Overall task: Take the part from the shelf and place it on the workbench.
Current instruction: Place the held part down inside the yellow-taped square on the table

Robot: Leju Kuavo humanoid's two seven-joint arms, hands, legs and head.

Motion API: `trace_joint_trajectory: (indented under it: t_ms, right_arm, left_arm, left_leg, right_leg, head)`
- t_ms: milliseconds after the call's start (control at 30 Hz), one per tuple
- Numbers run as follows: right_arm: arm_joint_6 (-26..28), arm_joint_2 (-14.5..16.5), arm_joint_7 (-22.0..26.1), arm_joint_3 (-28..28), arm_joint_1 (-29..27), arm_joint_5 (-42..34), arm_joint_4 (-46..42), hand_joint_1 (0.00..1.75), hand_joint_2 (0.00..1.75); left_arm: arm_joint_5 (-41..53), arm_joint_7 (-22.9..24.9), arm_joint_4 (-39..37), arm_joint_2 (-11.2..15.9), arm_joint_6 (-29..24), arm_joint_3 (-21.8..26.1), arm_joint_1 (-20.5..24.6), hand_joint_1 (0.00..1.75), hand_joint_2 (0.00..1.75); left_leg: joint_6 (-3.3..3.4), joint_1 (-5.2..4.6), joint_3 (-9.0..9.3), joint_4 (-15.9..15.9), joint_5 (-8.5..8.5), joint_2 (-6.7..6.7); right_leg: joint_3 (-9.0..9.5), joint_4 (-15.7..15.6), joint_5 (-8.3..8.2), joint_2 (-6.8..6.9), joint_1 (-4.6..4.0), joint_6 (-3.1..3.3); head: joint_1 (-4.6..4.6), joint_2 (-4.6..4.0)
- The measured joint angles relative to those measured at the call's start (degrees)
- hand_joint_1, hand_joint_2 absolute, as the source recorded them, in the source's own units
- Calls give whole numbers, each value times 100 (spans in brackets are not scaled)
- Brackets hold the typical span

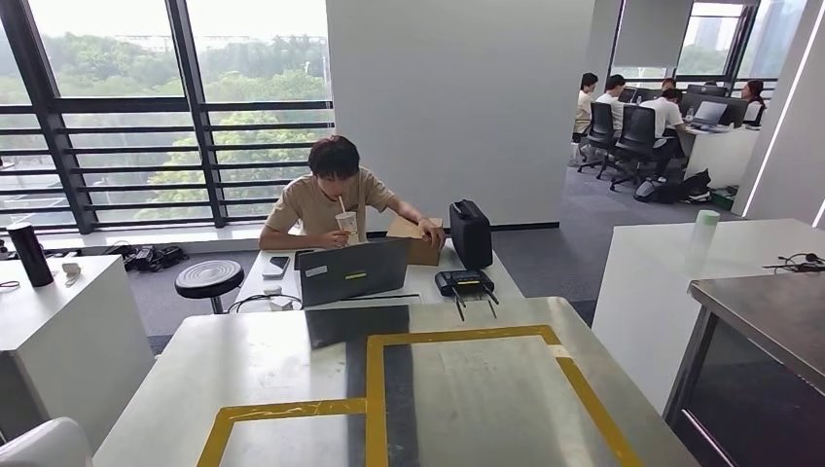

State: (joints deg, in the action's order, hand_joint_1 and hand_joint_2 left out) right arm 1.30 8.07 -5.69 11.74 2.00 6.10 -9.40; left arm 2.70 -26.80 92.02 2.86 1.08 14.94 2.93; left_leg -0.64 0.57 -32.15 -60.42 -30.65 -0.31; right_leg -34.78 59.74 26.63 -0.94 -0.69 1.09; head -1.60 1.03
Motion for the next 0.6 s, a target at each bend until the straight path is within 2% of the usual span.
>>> trace_joint_trajectory:
  t_ms: [33,67,133,167,233,300,367,433,533,600]
  right_arm:
    - [-2,0,-16,-9,7,38,0,0,0]
    - [-3,0,-27,-18,10,74,0,0,0]
    - [-6,0,-43,-32,16,135,0,0,0]
    - [-7,0,-53,-40,22,155,0,0,0]
    - [-7,0,-86,-57,33,172,0,0,0]
    - [-8,0,-123,-64,28,178,0,0,0]
    - [-7,0,-158,-66,12,206,0,0,0]
    - [-8,0,-200,-73,10,251,0,0,0]
    - [-12,2,-244,-108,0,303,0,0,0]
    - [-12,4,-240,-133,-10,327,0,0,0]
  left_arm:
    - [593,-22,-389,110,-307,-87,310,175,175]
    - [1267,-27,-849,228,-685,-203,667,175,175]
    - [2613,21,-1929,434,-1437,-536,1480,175,175]
    - [3219,34,-2539,519,-1731,-757,1905,175,175]
    - [4044,-52,-3600,600,-2035,-1229,2616,175,175]
    - [4570,-169,-4261,518,-2153,-1676,3021,175,175]
    - [5164,-136,-4588,308,-2220,-2250,3125,175,175]
    - [5809,16,-4623,82,-2248,-2971,2981,175,175]
    - [6590,318,-4261,-115,-2299,-4045,2545,175,175]
    - [6776,453,-3972,-155,-2337,-4656,2340,175,175]
  left_leg:
    - [18,9,5,14,102,-6]
    - [31,16,-2,28,169,-13]
    - [45,15,-14,35,205,-36]
    - [60,11,-20,36,214,-48]
    - [75,7,-24,38,222,-51]
    - [85,0,-24,41,220,-33]
    - [102,-10,-23,43,212,-23]
    - [123,-20,-22,44,197,-14]
    - [156,-34,-22,44,172,12]
    - [161,-38,-24,44,163,15]
  right_leg:
    - [-9,-4,15,19,-6,23]
    - [-9,-8,11,35,-11,84]
    - [-4,-31,-14,54,-24,202]
    - [0,-46,-33,56,-28,215]
    - [16,-83,-70,50,-27,155]
    - [24,-110,-103,32,-18,100]
    - [30,-121,-109,16,-9,86]
    - [35,-126,-102,11,0,73]
    - [51,-131,-85,-4,13,15]
    - [55,-132,-73,-7,18,-28]
  head:
    - [2,0]
    - [3,0]
    - [4,0]
    - [4,0]
    - [4,0]
    - [4,0]
    - [5,0]
    - [5,0]
    - [4,0]
    - [4,0]
